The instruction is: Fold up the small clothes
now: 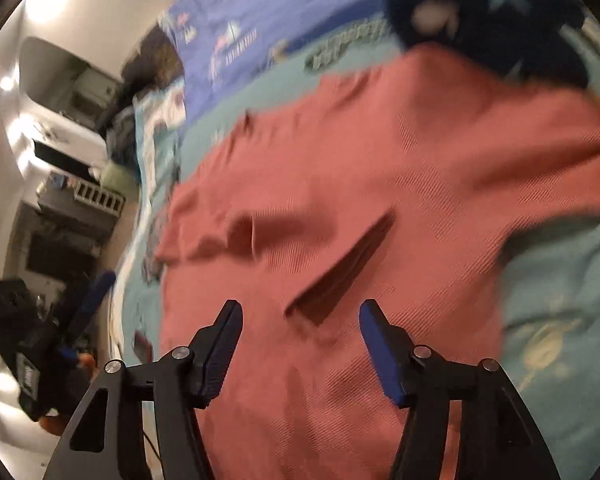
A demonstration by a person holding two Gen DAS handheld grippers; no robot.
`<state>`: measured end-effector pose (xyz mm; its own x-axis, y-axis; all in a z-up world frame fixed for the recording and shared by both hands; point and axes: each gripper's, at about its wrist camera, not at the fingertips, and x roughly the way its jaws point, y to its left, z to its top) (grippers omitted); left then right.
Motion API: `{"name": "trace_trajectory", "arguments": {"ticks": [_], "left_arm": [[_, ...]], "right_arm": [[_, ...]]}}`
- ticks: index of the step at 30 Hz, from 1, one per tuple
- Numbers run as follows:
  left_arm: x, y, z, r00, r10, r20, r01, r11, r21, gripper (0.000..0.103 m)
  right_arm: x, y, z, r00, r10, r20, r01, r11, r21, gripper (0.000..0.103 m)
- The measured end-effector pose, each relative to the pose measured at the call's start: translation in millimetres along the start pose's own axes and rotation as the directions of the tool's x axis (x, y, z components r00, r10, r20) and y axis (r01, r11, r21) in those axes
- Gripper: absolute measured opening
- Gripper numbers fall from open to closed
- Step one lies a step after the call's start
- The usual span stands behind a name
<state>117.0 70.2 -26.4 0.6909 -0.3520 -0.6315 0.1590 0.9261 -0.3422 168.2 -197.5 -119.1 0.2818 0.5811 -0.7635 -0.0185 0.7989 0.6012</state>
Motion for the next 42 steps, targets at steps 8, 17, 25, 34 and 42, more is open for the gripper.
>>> {"name": "trace_trajectory", "arguments": {"ticks": [8,17,25,34,42], "left_arm": [[-31,10,0,0.993,0.094,0.065,-0.098,0.993,0.059,0.102],[-74,90,4,0.930,0.333,0.153,-0.332,0.943,-0.036,0.102],[1,97,-12,0.960,0.271,-0.071,-0.267,0.962,0.061,0.102],[41,101,-1,0.967,0.229,-0.109,-0.228,0.973,0.023,0.102],[25,102,-19,0.961,0.263,-0.083,-0.255,0.962,0.095,0.102]], "right_arm": [[19,-9,37,0.993,-0.046,0.109,0.035,0.994,0.100,0.003],[-31,-10,68,0.933,-0.289,0.215,0.306,0.950,-0.052,0.004],[-15,-36,63,0.952,-0.271,0.140,0.279,0.960,-0.034,0.008],[-39,-42,56,0.945,-0.284,0.166,0.293,0.955,-0.035,0.024],[-53,13,52,0.902,-0.325,0.285,0.371,0.920,-0.124,0.025]]}}
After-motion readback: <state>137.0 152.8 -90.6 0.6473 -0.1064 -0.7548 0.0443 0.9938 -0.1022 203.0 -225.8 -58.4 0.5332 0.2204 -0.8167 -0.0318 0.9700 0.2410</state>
